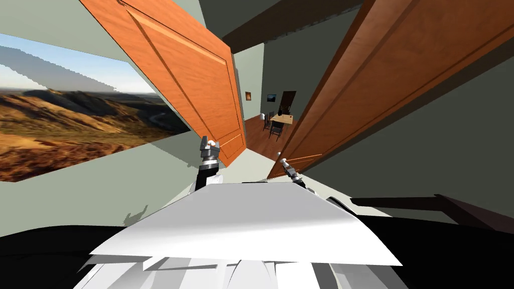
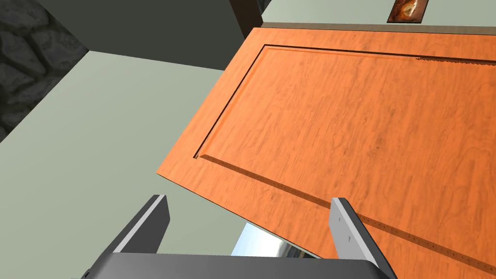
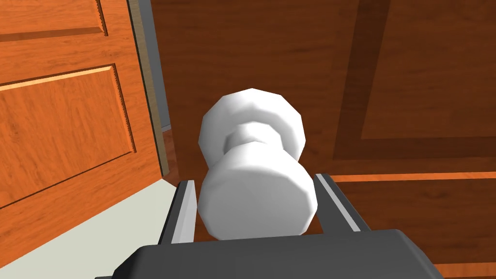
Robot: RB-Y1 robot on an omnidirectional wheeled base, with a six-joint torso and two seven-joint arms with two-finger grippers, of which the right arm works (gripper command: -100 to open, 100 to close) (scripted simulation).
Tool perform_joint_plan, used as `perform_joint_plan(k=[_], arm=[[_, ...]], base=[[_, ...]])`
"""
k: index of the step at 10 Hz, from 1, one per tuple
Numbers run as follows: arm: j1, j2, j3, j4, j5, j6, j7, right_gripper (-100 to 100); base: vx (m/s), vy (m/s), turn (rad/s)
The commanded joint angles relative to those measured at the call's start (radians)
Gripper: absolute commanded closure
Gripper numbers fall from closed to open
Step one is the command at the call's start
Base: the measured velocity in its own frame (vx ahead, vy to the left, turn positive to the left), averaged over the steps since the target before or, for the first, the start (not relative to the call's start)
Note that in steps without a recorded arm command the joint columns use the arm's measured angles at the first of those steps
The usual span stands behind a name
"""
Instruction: Pull the door open
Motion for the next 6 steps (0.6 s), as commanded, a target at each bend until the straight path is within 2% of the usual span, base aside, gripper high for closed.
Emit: perform_joint_plan(k=[1,2,3,4,6], arm=[[-0.011,0.0,0.0,0.035,0.0,-0.027,-0.007,100],[-0.008,0.004,0.004,0.029,0.003,-0.017,-0.005,100],[-0.006,0.003,0.006,0.042,0.004,-0.032,-0.008,100],[-0.005,0.002,0.006,0.044,0.004,-0.034,-0.009,100],[-0.003,-0.001,0.007,0.053,0.004,-0.049,-0.012,100]], base=[[-0.127,-0.048,0.035],[-0.049,-0.009,-0.01],[-0.138,-0.046,0.162],[-0.192,-0.081,0.205],[-0.187,-0.113,0.192]])
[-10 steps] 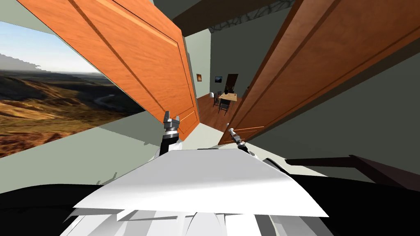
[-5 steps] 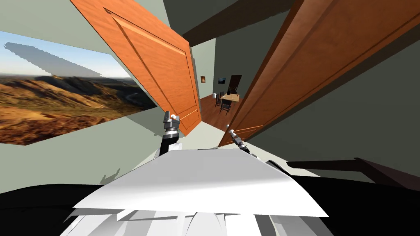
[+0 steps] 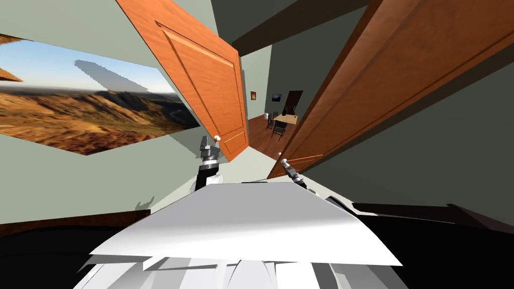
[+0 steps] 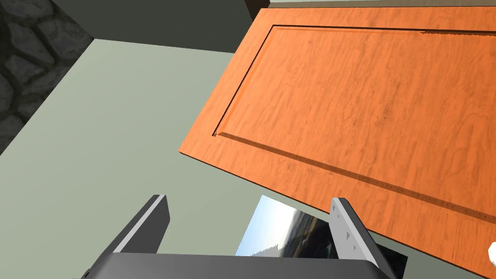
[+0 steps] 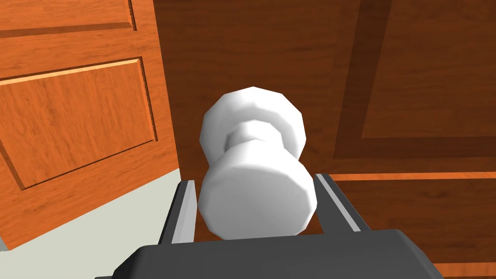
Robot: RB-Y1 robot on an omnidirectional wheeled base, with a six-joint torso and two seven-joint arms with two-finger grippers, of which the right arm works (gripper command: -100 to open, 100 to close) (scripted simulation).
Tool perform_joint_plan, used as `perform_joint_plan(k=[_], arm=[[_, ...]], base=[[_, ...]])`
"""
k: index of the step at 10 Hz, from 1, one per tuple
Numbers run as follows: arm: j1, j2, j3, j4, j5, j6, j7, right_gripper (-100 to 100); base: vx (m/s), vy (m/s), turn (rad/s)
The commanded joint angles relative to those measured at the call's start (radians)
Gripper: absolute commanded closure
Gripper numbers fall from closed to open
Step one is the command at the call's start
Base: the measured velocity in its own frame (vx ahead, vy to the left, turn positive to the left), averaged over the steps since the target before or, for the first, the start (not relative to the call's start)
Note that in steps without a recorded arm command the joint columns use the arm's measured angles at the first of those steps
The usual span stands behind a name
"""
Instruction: Pull the door open
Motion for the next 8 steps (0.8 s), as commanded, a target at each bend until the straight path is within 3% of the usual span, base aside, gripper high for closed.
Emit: perform_joint_plan(k=[1,6,8], arm=[[0.005,0.0,0.003,0.009,0.002,-0.012,-0.002,100],[0.009,-0.006,0.005,0.029,0.002,-0.044,-0.009,100],[0.01,-0.007,0.005,0.032,0.002,-0.048,-0.01,100]], base=[[-0.197,-0.089,0.184],[-0.195,-0.102,0.169],[-0.148,-0.077,0.083]])
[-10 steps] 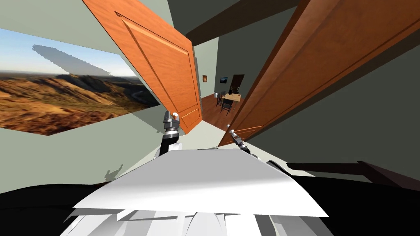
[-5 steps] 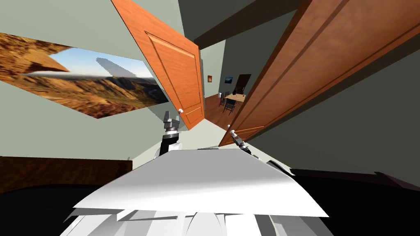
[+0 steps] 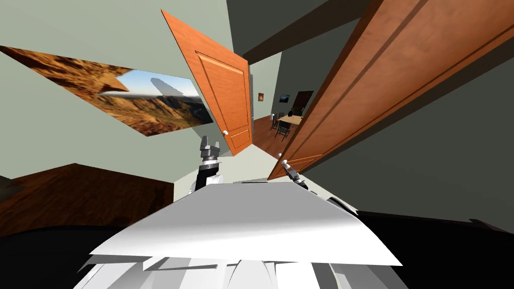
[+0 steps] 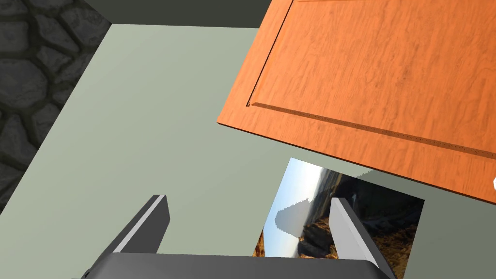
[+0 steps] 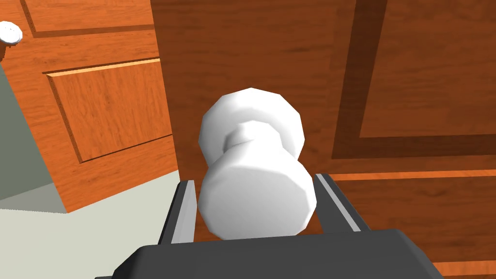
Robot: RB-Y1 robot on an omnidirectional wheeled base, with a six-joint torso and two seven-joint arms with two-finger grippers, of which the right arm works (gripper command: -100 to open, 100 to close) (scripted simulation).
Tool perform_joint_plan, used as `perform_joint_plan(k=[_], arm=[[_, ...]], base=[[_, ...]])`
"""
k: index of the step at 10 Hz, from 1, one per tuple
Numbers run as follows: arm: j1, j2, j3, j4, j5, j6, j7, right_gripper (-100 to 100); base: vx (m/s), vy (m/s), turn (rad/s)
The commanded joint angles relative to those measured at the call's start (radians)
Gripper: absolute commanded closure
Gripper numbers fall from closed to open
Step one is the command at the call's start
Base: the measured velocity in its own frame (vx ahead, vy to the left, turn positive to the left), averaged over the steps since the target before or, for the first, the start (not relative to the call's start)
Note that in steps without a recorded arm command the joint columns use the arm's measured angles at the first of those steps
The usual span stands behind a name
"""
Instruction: Pull the door open
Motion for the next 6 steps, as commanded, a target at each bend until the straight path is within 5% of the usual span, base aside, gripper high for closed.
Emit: perform_joint_plan(k=[1,6], arm=[[0.0,0.0,0.0,0.0,0.0,0.0,0.0,100],[0.001,-0.002,0.001,0.009,-0.001,-0.008,-0.001,100]], base=[[-0.041,-0.014,-0.001],[-0.187,-0.095,0.186]])
